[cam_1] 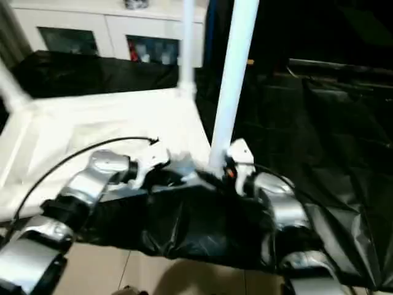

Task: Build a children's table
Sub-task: Rotate leg to tighten

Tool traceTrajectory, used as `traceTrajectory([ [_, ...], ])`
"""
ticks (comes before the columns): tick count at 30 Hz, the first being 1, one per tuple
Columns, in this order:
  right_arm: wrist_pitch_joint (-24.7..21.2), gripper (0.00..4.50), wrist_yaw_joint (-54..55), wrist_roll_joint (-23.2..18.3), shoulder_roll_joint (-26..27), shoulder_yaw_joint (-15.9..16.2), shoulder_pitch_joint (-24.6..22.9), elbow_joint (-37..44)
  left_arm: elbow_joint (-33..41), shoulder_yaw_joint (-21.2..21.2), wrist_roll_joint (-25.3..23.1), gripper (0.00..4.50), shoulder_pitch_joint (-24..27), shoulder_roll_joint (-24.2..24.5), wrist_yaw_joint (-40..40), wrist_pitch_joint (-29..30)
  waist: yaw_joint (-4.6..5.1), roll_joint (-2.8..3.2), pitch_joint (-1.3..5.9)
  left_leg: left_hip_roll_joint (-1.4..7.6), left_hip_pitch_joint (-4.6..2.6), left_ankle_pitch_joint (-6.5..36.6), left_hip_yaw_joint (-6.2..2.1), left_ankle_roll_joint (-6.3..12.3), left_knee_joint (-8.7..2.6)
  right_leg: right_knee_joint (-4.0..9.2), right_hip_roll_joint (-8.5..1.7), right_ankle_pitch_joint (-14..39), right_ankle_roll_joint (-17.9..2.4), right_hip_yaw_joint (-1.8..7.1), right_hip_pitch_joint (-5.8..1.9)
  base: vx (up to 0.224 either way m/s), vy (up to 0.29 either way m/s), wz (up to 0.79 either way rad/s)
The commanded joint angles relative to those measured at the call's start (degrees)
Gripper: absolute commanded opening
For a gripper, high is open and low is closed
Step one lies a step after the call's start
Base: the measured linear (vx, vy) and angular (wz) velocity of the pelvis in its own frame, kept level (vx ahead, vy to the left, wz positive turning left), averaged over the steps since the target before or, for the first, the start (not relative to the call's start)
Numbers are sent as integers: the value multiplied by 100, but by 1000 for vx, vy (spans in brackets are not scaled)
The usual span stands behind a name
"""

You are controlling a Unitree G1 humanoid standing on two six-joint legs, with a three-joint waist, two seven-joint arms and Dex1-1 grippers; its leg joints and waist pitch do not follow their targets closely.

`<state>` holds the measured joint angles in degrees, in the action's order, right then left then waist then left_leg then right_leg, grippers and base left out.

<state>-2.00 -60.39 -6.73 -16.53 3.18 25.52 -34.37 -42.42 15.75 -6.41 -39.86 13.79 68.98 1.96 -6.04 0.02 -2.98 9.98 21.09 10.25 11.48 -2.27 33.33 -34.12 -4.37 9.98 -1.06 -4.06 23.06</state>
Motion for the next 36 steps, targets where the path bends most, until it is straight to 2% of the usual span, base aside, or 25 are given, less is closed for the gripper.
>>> traceTrajectory([
  [1, -197, 362, -1179, -171, 199, 968, -135, 553, 282, 99, 154, 0, -140, -179, 49, -219, -43, -61, 344, 407, -84, 1285, -159, 441, -383, 431, -508, 1613, -1240, 293, -265, 0, 0, 0],
  [6, -463, 362, -1626, -216, -2, 1192, -284, 896, 306, 95, 203, 0, -135, -53, 278, -264, -99, -67, 343, 407, -89, 1272, -165, 397, -392, 433, -517, 1680, -1196, 297, -259, 0, 0, 0],
  [7, -584, 340, -1758, -254, -45, 1232, -323, 1005, 321, 87, 228, 0, -130, -12, 378, -270, -109, -66, 342, 406, -87, 1263, -165, 383, -391, 438, -519, 1697, -1183, 298, -257, 0, 0, 0],
  [16, -829, 276, -1916, -296, -117, 1272, -392, 1232, 399, 119, 263, 0, -70, 110, 647, -291, -173, -66, 349, 405, -93, 1245, -167, 310, -392, 435, -527, 1738, -1141, 299, -248, 0, 0, 0],
  [22, -940, 256, -1945, -321, -107, 1278, -469, 1353, 404, 106, 236, 0, -35, 109, 646, -281, -190, -72, 352, 401, -86, 1165, -166, 312, -387, 425, -529, 1665, -1136, 297, -250, 0, 0, 0],
  [23, -852, 256, -1774, -309, -38, 1216, -496, 1311, 366, 92, 204, 0, -39, 76, 504, -274, -189, -100, 351, 399, -86, 1156, -165, 317, -386, 423, -529, 1705, -1120, 294, -253, 0, 0, 0],
  [26, -655, 255, -1346, -251, 144, 1036, -497, 1143, 272, 47, 152, 0, -78, -1, 232, -239, -187, -85, 349, 402, -87, 1150, -166, 306, -390, 433, -532, 1752, -1084, 298, -240, 0, 0, 0],
  [29, -442, 254, -742, -149, 369, 808, -440, 884, 135, -36, 119, 0, -165, -122, -104, -178, -165, -86, 332, 392, -92, 1300, -172, 240, -401, 467, -544, 2031, -1023, 298, -226, 0, 0, 0],
  [30, -340, 254, -262, -86, 534, 636, -372, 666, 28, -92, 99, 0, -243, -230, -362, -140, -123, -80, 312, 392, -105, 1485, -196, 134, -428, 507, -554, 2369, -960, 297, -207, 0, 0, 0],
  [31, -324, 254, -185, -77, 559, 609, -360, 631, 10, -101, 96, 0, -256, -247, -403, -135, -119, -78, 311, 384, -130, 1572, -207, 90, -431, 524, -555, 2501, -928, 289, -199, 0, 0, 0],
  [32, -130, 254, 515, 24, 776, 385, -234, 302, -133, -163, 61, 0, -364, -423, -785, -88, -98, -64, 313, 382, -148, 1668, -214, 30, -437, 539, -551, 2614, -889, 295, -191, 0, 0, 0],
  [34, -103, 254, 1044, 85, 918, 240, -129, 96, -198, -179, 27, 0, -416, -562, -1038, -60, -17, -57, 309, 382, -136, 1779, -235, -61, -453, 544, -555, 2619, -913, 290, -194, 0, 0, 0],
  [35, -108, 254, 1633, 101, 1088, 57, -1, -145, -245, -191, 2, 0, -455, -747, -1306, 7, 32, -52, 311, 372, -130, 1819, -239, -89, -450, 541, -550, 2593, -926, 285, -198, 0, 0, 0],
  [36, -108, 254, 1633, 101, 1088, 57, -1, -145, -245, -191, 2, 0, -455, -747, -1306, 7, 32, -52, 311, 372, -130, 1819, -239, -89, -450, 541, -550, 2593, -926, 285, -198, 0, 0, 0],
])
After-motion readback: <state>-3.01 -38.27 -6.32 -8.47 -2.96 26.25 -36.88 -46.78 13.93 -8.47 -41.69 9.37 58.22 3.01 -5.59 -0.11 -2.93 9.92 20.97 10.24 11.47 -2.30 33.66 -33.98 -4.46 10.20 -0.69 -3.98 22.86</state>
